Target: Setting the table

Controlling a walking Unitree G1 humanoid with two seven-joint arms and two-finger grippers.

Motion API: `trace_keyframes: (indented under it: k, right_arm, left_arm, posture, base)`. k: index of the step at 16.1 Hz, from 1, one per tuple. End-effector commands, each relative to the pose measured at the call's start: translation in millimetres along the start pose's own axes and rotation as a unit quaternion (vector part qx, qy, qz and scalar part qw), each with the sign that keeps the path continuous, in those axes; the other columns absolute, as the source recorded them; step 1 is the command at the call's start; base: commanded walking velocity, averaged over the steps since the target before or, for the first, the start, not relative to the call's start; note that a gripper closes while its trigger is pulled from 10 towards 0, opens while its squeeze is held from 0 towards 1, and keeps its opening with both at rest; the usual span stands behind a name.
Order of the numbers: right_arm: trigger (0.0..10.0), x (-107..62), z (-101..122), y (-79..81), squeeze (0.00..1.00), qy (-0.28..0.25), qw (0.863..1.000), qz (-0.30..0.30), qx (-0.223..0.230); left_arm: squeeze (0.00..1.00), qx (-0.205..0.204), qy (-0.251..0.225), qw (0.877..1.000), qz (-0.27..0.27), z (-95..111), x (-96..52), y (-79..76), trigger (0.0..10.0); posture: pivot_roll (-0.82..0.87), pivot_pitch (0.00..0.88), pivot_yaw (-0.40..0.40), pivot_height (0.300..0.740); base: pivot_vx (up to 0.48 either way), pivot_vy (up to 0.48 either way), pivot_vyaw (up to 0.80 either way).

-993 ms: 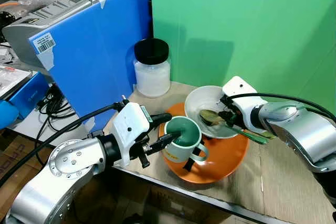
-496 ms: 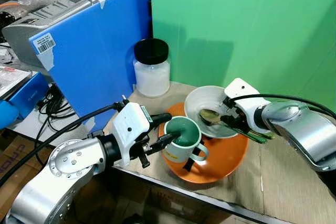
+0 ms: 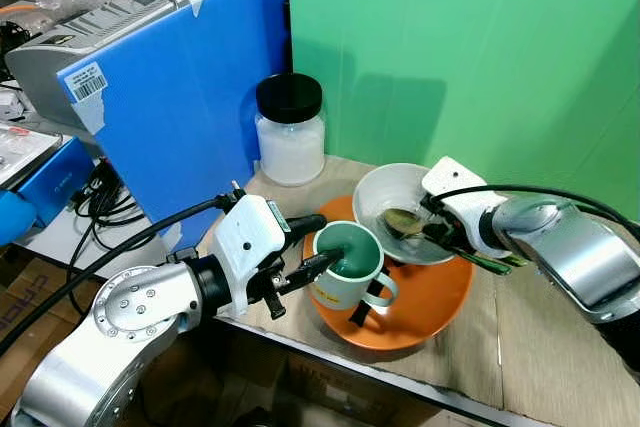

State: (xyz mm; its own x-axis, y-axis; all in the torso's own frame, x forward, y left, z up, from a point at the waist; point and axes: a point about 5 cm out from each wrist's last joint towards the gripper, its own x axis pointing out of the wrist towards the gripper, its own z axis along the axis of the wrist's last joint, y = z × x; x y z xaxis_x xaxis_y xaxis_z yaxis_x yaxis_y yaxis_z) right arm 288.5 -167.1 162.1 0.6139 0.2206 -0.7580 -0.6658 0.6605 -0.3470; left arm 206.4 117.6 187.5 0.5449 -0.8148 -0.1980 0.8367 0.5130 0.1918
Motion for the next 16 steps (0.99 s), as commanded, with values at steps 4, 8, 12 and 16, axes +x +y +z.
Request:
trace_keyframes:
  k: [4, 8, 12, 16]
  right_arm:
    - [0.9, 1.4, -4.5, -3.6, 0.0, 0.017, 1.0, 0.003, -0.009]
    - [0.5, 3.0, -5.4, -3.5, 0.0, 0.027, 1.0, 0.007, -0.003]
    - [0.0, 3.0, -4.4, -4.1, 0.0, 0.028, 1.0, 0.008, -0.002]
    - [0.0, 2.4, 0.6, -6.4, 0.0, 0.016, 1.0, 0.003, 0.007]
  left_arm:
    - [0.0, 0.006, 0.0, 1.0, -0.004, 0.3, 0.8, -2.0, 10.0]
    - [0.0, 0.006, 0.001, 1.0, -0.004, 0.1, 0.6, -1.7, 10.0]
    - [0.0, 0.006, 0.001, 1.0, -0.004, 0.1, 0.7, -1.5, 10.0]
    - [0.0, 0.007, 0.001, 1.0, -0.004, 0.1, 0.7, -1.2, 10.0]
  posture:
    - [0.08, 0.0, -0.002, 0.74]
    - [0.08, 0.0, -0.003, 0.74]
    - [0.08, 0.0, -0.004, 0.74]
    - [0.08, 0.0, -0.004, 0.74]
  base:
    - [0.0, 0.0, 0.0]
    - [0.0, 0.0, 0.0]
    - [0.0, 0.0, 0.0]
    - [0.0, 0.0, 0.0]
